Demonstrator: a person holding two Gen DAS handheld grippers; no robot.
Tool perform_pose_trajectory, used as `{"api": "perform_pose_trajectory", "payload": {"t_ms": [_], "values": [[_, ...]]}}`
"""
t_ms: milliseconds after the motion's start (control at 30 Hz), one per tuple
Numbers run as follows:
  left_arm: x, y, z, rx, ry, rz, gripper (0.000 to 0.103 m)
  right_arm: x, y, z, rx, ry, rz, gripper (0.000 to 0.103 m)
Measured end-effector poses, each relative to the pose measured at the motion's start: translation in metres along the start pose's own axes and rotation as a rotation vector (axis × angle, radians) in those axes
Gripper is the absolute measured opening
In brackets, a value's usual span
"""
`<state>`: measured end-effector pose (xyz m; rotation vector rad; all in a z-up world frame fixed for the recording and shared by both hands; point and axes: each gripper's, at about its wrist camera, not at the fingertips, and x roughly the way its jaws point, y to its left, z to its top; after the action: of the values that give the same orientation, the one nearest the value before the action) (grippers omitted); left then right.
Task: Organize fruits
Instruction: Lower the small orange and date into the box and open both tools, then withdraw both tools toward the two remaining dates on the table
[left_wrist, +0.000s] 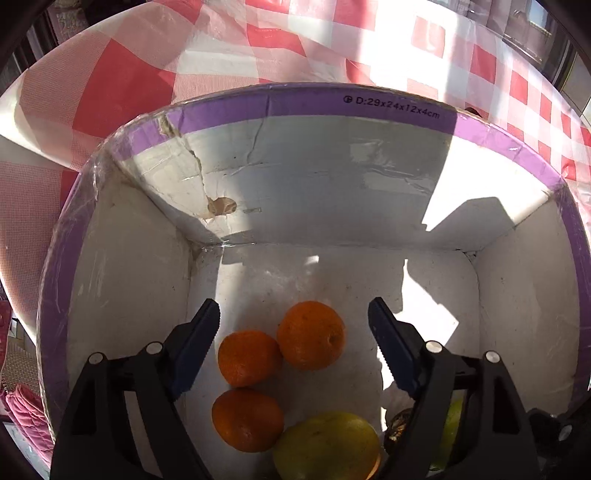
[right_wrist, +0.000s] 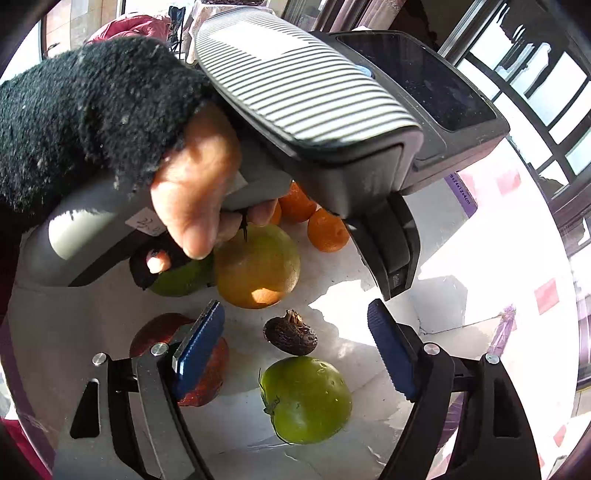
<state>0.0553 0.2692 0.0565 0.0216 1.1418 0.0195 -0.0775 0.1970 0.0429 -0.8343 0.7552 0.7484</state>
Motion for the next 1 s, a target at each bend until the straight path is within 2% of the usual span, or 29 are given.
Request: {"api": "perform_pose_trajectory", "payload": {"t_ms": [67,100,133,167,233,267,333,400,500,567,633,700,833,900,1000], "values": [[-0.024,0.007,0.002,-0.051,-0.108,0.030,0.083,-0.025,-0.008,-0.011,0.061,-0.098,0.031,0.083],[-0.042,0.008,0.002,-0.078,-0.187,0.070,0.083,-0.043,-0.013,-0.017,0.103,-0.180,0.041,0.083],[-0.062,0.007,0.001,-0.104,-0.274,0.137,0.084,-0.062,-0.018,-0.026,0.136,-0.262,0.048,0.084],[-0.086,-0.001,0.004,-0.120,-0.375,0.209,0.091,-0.082,-0.025,-0.038,0.166,-0.348,0.055,0.085],[-0.138,-0.019,-0.003,-0.121,-0.585,0.284,0.102,-0.121,-0.041,-0.067,0.224,-0.517,0.020,0.086],[-0.161,-0.030,-0.008,-0.115,-0.685,0.304,0.101,-0.137,-0.051,-0.083,0.262,-0.584,-0.003,0.086],[-0.202,-0.061,-0.007,-0.081,-0.839,0.308,0.101,-0.157,-0.076,-0.116,0.364,-0.669,-0.044,0.086],[-0.230,-0.092,-0.009,-0.048,-0.924,0.262,0.101,-0.164,-0.105,-0.150,0.494,-0.714,-0.063,0.087],[-0.258,-0.143,-0.012,-0.015,-1.015,0.151,0.101,-0.154,-0.155,-0.196,0.725,-0.675,-0.115,0.087],[-0.262,-0.176,-0.015,0.012,-1.031,0.069,0.101,-0.139,-0.184,-0.228,0.889,-0.605,-0.127,0.087],[-0.252,-0.209,-0.015,0.052,-0.998,-0.021,0.101,-0.125,-0.202,-0.263,1.032,-0.544,-0.132,0.087],[-0.224,-0.245,-0.011,0.090,-0.948,-0.070,0.101,-0.110,-0.211,-0.290,1.109,-0.502,-0.140,0.087],[-0.145,-0.297,0.003,0.151,-0.758,-0.097,0.101,-0.088,-0.212,-0.315,1.147,-0.439,-0.167,0.087],[-0.099,-0.305,0.014,0.112,-0.651,-0.098,0.101,-0.076,-0.219,-0.325,1.163,-0.413,-0.165,0.087],[-0.036,-0.291,0.020,-0.014,-0.514,-0.081,0.101,-0.065,-0.225,-0.334,1.182,-0.389,-0.163,0.087]]}}
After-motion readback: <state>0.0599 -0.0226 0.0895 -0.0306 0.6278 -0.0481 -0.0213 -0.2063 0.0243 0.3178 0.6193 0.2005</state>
